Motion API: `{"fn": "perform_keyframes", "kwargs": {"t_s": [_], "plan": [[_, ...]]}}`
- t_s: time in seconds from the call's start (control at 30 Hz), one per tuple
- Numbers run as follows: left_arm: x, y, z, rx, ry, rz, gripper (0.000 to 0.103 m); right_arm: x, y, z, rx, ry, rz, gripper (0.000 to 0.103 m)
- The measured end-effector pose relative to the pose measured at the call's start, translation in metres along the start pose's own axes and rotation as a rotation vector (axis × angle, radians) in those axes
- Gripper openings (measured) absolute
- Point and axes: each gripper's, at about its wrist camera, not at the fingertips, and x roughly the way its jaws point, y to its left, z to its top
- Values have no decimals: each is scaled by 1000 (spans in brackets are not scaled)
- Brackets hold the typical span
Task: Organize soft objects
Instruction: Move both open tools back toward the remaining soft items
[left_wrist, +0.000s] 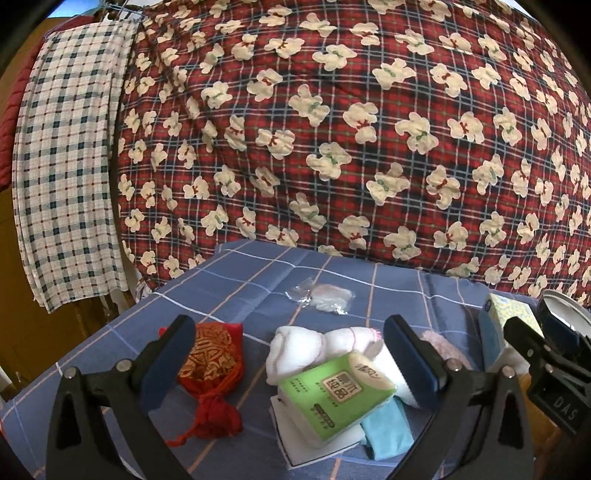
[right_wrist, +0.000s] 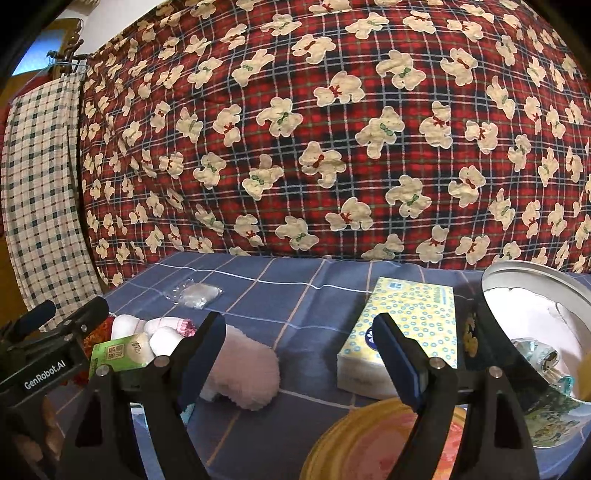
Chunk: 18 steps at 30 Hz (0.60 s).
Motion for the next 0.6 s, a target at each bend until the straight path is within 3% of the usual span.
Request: {"fn": "perform_keyframes", "kwargs": {"t_s": [0.6], "plan": [[1,-2,0,10,3,12,103,2,2,-1,7,11,5,83]]}}
